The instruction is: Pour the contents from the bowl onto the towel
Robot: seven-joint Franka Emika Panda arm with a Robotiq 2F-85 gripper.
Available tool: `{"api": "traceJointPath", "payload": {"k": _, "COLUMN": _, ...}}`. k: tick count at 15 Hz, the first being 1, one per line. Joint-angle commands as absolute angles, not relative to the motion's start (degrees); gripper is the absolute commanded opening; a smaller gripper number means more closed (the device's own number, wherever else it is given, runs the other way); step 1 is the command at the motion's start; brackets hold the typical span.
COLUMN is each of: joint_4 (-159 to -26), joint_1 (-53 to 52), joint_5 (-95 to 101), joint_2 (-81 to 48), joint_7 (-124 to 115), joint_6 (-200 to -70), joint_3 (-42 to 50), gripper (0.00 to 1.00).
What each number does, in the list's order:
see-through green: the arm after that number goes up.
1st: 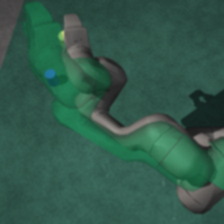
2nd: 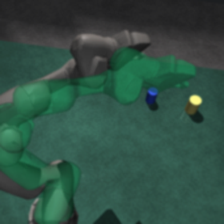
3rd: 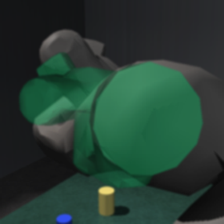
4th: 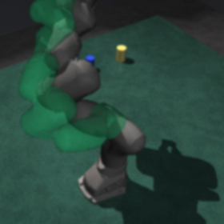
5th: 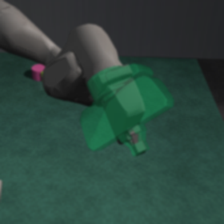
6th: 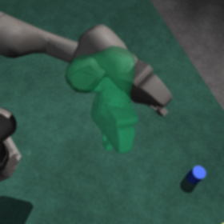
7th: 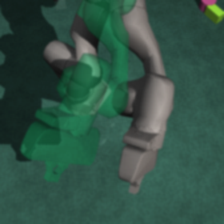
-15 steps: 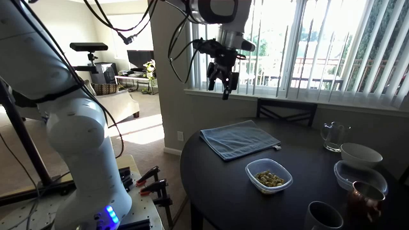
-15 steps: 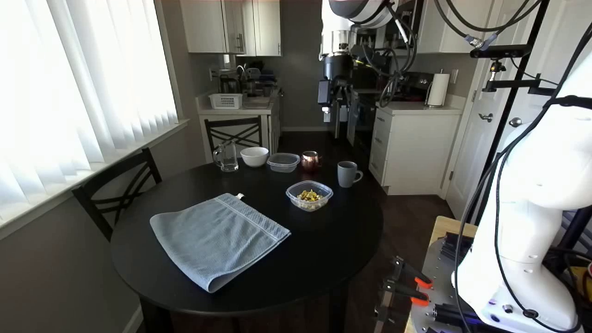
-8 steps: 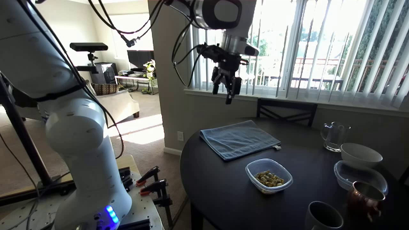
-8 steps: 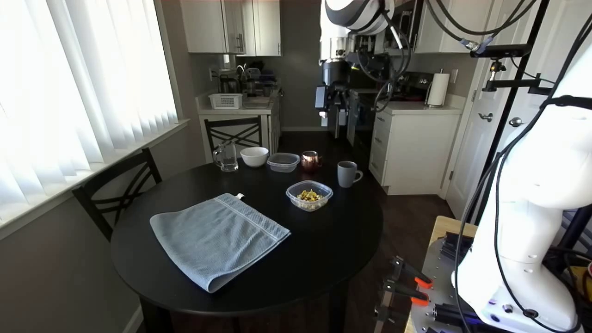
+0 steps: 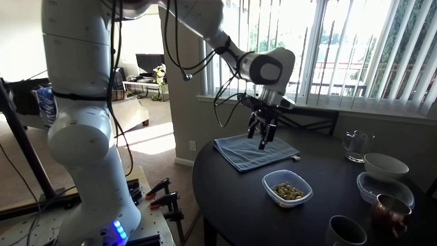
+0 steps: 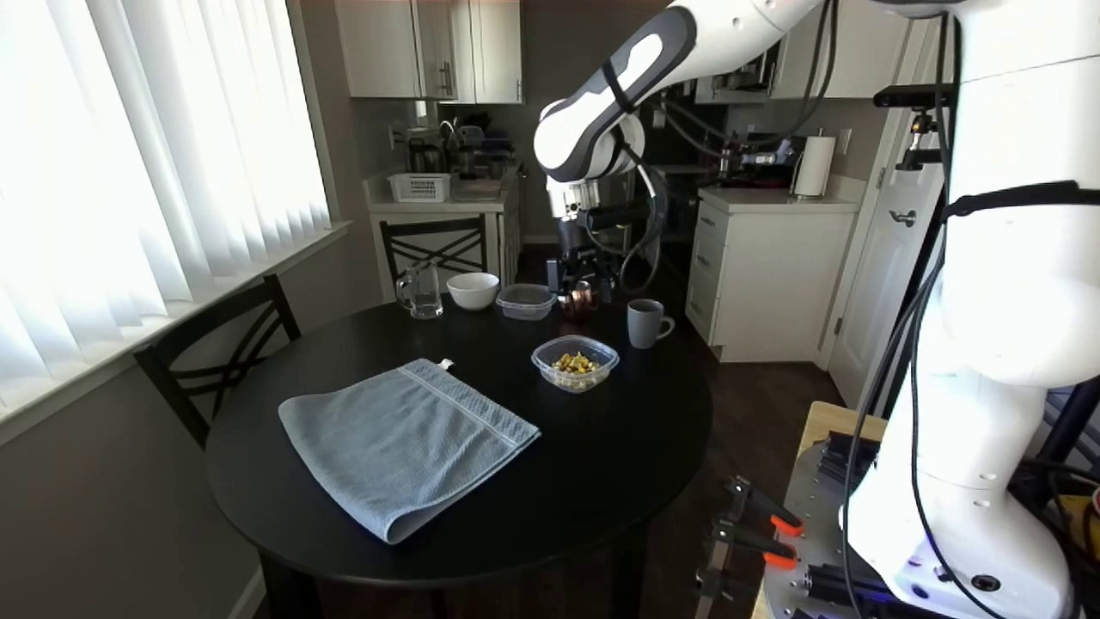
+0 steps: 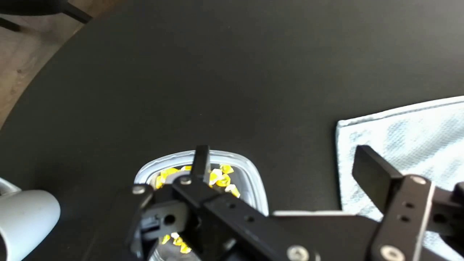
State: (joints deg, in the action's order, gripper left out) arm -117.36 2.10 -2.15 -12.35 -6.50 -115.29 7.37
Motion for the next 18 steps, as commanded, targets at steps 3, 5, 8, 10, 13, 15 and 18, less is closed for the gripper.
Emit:
{"api": "traceJointPath", "payload": {"k": 3, "joint_4": -109.6, "joint_1": 3.7, "joint_5": 13.0, "joint_2": -22.7, "joint_7": -14.1, "joint_6": -116.8, "joint_3": 11.8, "gripper": 1.0}}
{"api": "traceJointPath", "payload": {"k": 5, "joint_4": -108.2, "joint_1": 4.8, "joint_5": 17.2, "joint_2": -24.7, "joint_7": -14.5, "joint_6": -117.6, "joint_3": 14.0, "gripper": 1.0}}
{"api": "traceJointPath", "payload": {"k": 8, "joint_4": -108.0, "joint_1": 6.1, "joint_5": 17.7, "joint_2": -24.9, "joint_7": -13.1, "joint_6": -117.7, "joint_3": 14.1, "gripper": 1.0}}
{"api": "traceJointPath", "payload": {"k": 10, "joint_4": -106.7, "joint_1": 7.2, "joint_5": 18.7, "joint_2": -26.2, "joint_7": -13.0, "joint_6": -118.1, "joint_3": 14.8, "gripper": 1.0}}
{"api": "traceJointPath", "payload": {"k": 13, "joint_4": -106.3, "joint_1": 7.0, "joint_5": 18.7, "joint_2": -26.6, "joint_7": -13.0, "joint_6": -118.2, "joint_3": 14.7, "gripper": 1.0}}
{"api": "traceJointPath", "payload": {"k": 15, "joint_4": -106.3, "joint_1": 6.9, "joint_5": 18.7, "joint_2": -26.6, "joint_7": -13.0, "joint_6": -118.2, "joint_3": 14.7, "gripper": 1.0}}
{"api": "traceJointPath", "payload": {"k": 18, "joint_4": -106.3, "joint_1": 6.9, "joint_5": 18.7, "joint_2": -26.6, "joint_7": -13.0, "joint_6": -118.2, "joint_3": 14.7, "gripper": 1.0}}
